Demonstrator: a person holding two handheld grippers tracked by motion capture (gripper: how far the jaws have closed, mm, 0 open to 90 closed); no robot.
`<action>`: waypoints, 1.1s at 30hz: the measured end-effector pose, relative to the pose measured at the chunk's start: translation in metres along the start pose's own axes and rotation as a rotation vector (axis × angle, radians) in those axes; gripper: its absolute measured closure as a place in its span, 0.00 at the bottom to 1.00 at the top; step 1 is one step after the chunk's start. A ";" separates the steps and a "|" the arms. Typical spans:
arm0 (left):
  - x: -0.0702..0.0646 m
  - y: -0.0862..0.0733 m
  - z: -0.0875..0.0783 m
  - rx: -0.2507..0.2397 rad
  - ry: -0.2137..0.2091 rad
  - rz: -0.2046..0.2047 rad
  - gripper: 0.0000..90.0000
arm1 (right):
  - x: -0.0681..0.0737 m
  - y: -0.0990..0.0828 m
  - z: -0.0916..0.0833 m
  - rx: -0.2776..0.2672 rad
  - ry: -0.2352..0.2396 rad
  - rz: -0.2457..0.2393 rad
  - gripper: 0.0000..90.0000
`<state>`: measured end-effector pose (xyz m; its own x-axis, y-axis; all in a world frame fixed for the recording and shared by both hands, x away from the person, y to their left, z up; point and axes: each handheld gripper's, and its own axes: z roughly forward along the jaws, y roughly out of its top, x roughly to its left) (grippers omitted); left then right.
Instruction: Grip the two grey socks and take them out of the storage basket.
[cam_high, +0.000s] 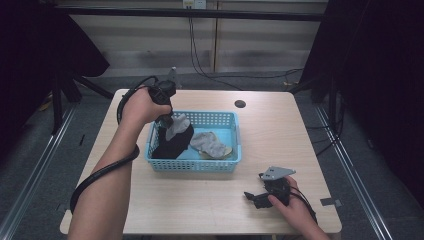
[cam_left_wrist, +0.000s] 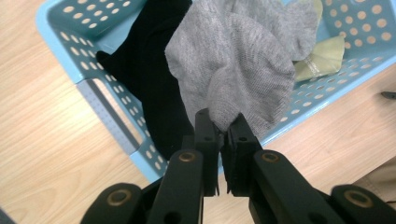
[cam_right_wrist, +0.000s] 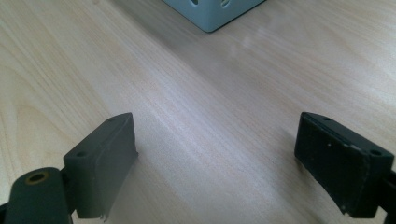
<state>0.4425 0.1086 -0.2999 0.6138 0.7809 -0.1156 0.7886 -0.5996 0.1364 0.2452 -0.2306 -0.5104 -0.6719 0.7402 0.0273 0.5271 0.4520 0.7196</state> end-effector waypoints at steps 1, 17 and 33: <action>0.001 -0.001 -0.002 -0.003 0.004 0.000 0.95 | 0.000 0.000 0.000 0.000 0.000 0.000 0.13; 0.031 -0.028 -0.028 -0.055 0.030 -0.073 0.95 | 0.000 0.000 0.000 0.000 0.000 0.000 0.13; 0.067 -0.066 -0.039 -0.069 0.057 -0.163 0.94 | 0.000 0.000 0.000 0.000 0.000 0.000 0.13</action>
<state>0.4298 0.2078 -0.2781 0.4732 0.8767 -0.0860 0.8719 -0.4522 0.1879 0.2452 -0.2305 -0.5103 -0.6715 0.7405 0.0273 0.5274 0.4517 0.7196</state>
